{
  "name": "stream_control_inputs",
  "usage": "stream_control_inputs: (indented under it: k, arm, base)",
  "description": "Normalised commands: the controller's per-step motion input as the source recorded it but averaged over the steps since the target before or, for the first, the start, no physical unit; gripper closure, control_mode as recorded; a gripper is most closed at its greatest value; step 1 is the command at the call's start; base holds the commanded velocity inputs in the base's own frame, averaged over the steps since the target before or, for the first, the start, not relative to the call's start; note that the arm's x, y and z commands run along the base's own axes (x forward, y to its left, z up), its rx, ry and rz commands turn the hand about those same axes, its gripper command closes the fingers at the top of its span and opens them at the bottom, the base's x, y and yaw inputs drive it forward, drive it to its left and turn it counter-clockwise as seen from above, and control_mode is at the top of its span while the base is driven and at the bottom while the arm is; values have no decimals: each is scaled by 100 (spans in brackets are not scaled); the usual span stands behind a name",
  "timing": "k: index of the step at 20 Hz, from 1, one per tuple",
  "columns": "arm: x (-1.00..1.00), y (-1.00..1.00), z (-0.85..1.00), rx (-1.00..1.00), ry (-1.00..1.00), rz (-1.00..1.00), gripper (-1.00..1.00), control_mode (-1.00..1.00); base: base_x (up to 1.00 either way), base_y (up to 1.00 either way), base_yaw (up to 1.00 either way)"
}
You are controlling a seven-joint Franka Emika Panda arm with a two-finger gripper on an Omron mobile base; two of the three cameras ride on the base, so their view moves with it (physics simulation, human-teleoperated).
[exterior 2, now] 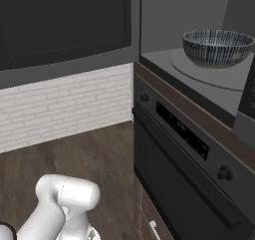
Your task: Pick the garlic from the sink and place it in the bowl. Then pick the bowl and place it in the microwave. Then close the microwave door and press the start button.
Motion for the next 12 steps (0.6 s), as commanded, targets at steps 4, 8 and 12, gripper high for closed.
stream_control_inputs:
  k: [4,8,12]
  arm:
    - [78,-2,-17,0,0,0,-100,-100]
    - [71,6,-7,0,-4,0,-100,-100]
    - [75,2,-2,0,-6,0,-100,-100]
  base:
    - [0,0,0]
    - [0,0,0]
    - [0,0,0]
